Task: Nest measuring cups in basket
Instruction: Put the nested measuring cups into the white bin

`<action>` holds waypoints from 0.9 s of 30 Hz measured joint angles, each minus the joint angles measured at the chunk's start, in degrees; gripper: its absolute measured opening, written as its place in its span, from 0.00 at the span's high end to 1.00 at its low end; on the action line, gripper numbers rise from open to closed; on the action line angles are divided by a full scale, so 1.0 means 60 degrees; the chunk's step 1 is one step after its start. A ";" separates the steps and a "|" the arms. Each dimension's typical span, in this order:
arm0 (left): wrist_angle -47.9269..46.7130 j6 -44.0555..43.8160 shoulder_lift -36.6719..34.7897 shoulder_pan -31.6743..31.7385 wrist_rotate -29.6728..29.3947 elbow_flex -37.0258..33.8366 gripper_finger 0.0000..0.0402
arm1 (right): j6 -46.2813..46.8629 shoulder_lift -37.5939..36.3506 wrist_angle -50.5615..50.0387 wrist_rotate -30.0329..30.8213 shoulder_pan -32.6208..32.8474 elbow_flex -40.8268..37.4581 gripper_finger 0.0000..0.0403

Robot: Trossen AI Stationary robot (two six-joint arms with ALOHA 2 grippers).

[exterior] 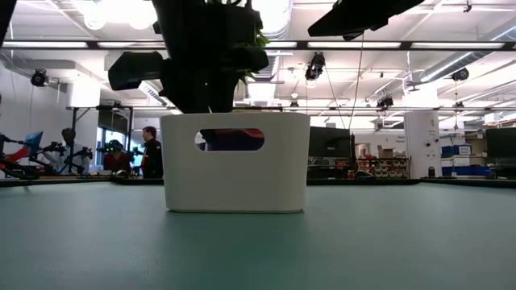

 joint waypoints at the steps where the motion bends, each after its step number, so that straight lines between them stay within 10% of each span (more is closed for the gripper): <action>1: -0.0004 0.0000 0.0014 0.0012 0.0011 0.0000 0.81 | 0.0000 0.0000 0.0000 0.0000 0.0000 0.0000 0.98; 27: 0.0597 0.0113 0.0015 0.0275 0.0051 -0.0499 0.81 | 0.0004 0.0000 0.0000 0.0000 0.0000 0.0000 0.98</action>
